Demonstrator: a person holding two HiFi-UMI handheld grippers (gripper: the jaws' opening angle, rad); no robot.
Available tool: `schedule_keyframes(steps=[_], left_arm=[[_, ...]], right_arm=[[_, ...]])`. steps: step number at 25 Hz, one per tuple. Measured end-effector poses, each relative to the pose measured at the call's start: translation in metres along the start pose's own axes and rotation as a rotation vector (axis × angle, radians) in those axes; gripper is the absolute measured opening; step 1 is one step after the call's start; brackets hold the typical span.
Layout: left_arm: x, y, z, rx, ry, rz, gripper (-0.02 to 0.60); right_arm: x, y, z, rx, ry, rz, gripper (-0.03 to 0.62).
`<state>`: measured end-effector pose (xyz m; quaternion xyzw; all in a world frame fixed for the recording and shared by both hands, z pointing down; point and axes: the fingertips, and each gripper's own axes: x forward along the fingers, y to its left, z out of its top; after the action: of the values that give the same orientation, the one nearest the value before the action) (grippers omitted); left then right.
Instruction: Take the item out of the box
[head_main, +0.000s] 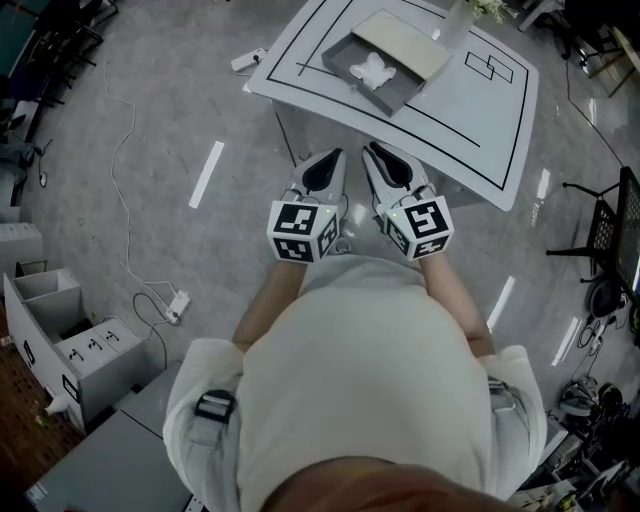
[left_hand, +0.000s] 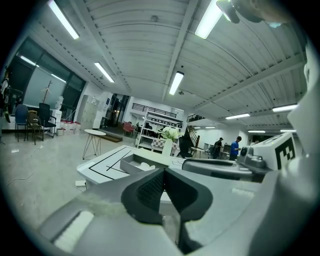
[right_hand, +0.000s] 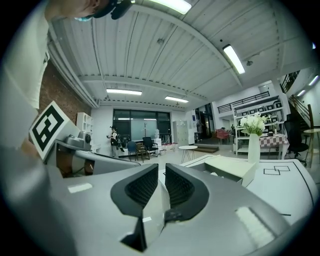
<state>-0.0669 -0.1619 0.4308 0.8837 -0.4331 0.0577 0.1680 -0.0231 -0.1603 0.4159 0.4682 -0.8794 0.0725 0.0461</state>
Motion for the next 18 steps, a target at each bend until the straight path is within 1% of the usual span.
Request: schedule_keyframes(steps=[5, 10, 18], left_arm=[[0.005, 0.014, 0.002, -0.010, 0.004, -0.010, 0.000], [0.013, 0.018, 0.002, -0.021, 0.010, -0.021, 0.000], [0.040, 0.027, 0.004, -0.018, 0.020, -0.009, 0.000]], right_arm=[[0.010, -0.010, 0.003, 0.001, 0.006, -0.048, -0.012], [0.016, -0.022, 0.004, 0.009, 0.015, -0.075, -0.012], [0.036, -0.051, -0.002, 0.009, 0.038, -0.069, -0.012]])
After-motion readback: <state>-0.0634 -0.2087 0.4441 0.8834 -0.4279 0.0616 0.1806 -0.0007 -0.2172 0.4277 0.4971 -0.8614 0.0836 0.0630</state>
